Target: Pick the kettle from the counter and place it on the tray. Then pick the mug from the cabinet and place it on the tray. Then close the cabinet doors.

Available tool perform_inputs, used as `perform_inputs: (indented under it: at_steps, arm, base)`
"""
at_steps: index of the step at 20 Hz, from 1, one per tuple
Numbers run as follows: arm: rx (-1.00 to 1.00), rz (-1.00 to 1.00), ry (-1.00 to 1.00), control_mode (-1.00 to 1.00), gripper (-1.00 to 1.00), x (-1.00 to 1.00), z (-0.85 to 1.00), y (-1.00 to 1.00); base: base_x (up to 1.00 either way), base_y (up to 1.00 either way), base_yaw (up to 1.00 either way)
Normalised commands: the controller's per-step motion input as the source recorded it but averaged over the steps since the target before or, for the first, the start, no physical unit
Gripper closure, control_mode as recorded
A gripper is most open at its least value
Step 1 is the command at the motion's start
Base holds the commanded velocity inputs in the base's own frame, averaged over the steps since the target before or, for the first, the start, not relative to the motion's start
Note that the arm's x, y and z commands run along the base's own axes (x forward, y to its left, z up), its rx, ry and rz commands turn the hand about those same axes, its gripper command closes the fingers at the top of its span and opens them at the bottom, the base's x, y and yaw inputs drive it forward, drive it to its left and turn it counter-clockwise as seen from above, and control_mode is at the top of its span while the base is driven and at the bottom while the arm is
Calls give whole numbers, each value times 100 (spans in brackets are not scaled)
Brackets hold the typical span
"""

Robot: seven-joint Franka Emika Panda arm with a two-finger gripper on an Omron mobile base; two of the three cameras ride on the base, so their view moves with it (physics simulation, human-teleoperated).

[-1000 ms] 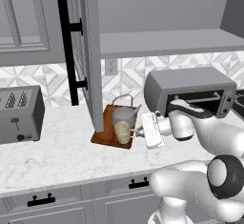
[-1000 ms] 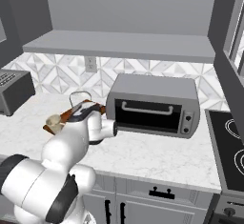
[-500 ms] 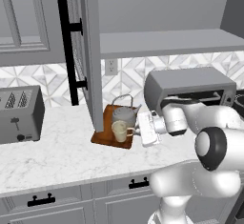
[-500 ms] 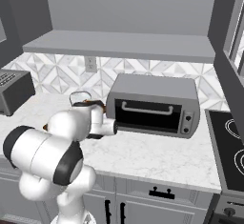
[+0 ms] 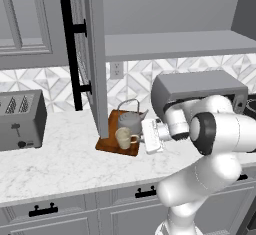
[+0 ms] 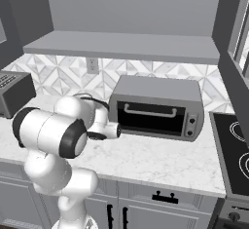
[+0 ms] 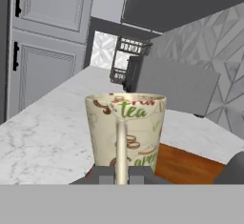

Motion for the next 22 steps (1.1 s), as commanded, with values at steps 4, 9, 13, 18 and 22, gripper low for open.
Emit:
perform_inputs:
  at_steps: [4, 9, 13, 18, 22]
  arm:
    - [0, 0, 0, -100, 100, 21, -23, 5]
    - [0, 0, 0, -100, 100, 24, -16, 2]
    - [0, 0, 0, -100, 100, 15, -14, 1]
    - [0, 0, 0, -100, -100, 0, -5, 0]
    - [0, 0, 0, -100, -100, -6, 2, 0]
  base:
    - [0, 0, 0]
    - [0, 0, 0]
    - [0, 0, 0]
    - [0, 0, 0]
    - [0, 0, 0]
